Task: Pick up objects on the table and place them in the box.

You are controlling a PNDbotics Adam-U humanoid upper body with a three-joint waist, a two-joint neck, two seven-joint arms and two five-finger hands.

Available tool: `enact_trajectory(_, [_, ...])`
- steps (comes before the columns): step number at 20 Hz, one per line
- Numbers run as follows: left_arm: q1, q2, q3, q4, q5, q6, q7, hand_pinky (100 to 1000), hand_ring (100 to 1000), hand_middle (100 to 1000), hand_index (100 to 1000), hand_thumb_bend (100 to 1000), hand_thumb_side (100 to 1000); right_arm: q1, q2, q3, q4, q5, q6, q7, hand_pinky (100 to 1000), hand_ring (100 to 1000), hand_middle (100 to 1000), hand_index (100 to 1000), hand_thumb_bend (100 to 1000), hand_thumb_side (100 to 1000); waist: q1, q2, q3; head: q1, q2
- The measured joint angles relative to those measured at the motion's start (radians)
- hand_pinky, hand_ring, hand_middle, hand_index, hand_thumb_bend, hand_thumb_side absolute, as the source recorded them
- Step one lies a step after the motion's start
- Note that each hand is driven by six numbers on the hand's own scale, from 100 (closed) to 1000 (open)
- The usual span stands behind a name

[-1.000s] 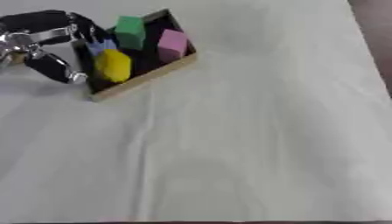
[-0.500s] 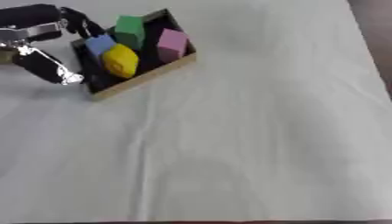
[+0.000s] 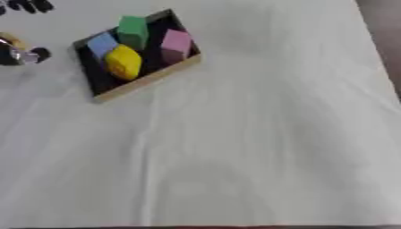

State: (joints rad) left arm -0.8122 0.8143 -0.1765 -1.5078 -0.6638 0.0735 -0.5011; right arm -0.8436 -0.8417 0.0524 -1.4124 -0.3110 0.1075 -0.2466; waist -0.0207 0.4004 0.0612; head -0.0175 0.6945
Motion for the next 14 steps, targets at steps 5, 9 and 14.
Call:
enact_trajectory(5, [0.021,0.032,0.042,0.079,-0.005,0.017,0.026,835,820,796,917,475,178,0.000,-0.002,-0.002,0.000,-0.003,-0.001,-0.001,944,885,872,845,100,641,0.000,0.000,0.002,0.003,0.000])
enact_trajectory(9, [0.023,0.035,0.054,0.133,-0.013,0.020,0.022,838,825,805,920,480,155,-0.001,-0.002,-0.002,-0.001,-0.003,-0.001,-0.001,944,885,872,845,100,637,0.000,0.000,-0.004,0.009,-0.001])
enact_trajectory(14, [0.021,0.036,0.064,0.200,-0.024,0.020,0.011,838,828,811,923,478,170,-0.001,-0.008,-0.002,-0.003,-0.005,-0.001,-0.001,945,885,872,846,100,636,0.000,0.000,-0.008,0.021,-0.002])
